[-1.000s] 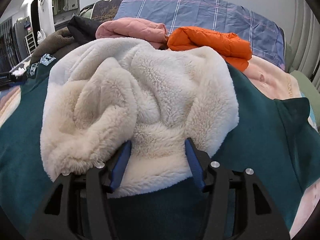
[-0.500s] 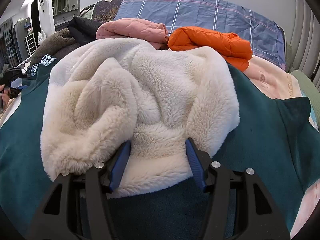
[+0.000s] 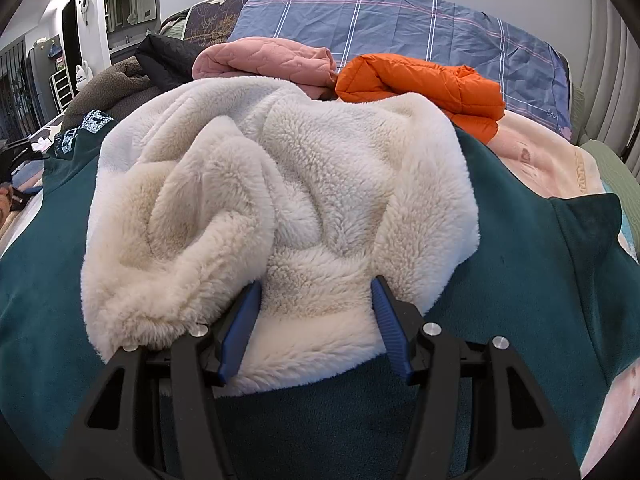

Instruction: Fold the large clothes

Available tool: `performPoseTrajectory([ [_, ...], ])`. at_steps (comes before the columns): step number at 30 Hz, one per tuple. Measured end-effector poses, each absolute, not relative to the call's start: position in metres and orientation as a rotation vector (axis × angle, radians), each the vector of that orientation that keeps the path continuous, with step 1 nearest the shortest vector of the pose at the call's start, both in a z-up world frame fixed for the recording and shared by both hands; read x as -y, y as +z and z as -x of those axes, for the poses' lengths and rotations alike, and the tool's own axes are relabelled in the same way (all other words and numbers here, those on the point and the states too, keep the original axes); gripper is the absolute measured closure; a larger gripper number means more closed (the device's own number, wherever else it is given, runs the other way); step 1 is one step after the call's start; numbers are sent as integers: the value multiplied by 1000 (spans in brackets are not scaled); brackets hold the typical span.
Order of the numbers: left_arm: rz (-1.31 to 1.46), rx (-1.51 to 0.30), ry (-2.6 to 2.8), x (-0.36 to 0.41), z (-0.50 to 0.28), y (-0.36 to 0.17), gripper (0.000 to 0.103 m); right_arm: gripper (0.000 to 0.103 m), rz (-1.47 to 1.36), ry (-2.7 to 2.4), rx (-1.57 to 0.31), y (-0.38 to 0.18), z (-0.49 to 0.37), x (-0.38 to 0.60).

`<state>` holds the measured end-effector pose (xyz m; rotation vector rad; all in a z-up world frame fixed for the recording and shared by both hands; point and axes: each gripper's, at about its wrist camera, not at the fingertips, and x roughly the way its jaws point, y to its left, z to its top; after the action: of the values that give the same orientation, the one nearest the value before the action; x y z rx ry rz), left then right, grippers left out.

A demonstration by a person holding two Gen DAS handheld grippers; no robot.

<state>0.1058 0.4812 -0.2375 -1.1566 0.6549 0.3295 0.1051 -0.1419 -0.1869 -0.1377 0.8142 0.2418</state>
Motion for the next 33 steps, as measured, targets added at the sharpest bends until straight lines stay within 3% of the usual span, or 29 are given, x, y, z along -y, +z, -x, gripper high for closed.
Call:
performPoseTrajectory([
  [3, 1161, -630, 340, -490, -124, -240, 84, 45, 138, 242, -813, -187, -105, 142],
  [6, 1221, -573, 301, -493, -127, -239, 94, 45, 137, 243, -813, -187, -105, 141],
  [13, 737, -383, 208, -414, -99, -109, 94, 44, 135, 244, -813, -187, -106, 141],
  [19, 254, -315, -82, -245, -116, -19, 94, 44, 126, 249, -812, -187, -106, 141],
  [23, 45, -380, -325, -129, -133, -24, 93, 44, 104, 259, -809, -185, -105, 143],
  [26, -53, -519, -451, -64, -147, -54, 87, 44, 83, 269, -804, -184, -105, 145],
  [28, -63, -548, -484, -53, -146, -68, 83, 44, 71, 274, -801, -183, -105, 146],
  [33, -17, -587, -464, -77, -135, -79, 62, 43, 72, 274, -802, -183, -104, 145],
])
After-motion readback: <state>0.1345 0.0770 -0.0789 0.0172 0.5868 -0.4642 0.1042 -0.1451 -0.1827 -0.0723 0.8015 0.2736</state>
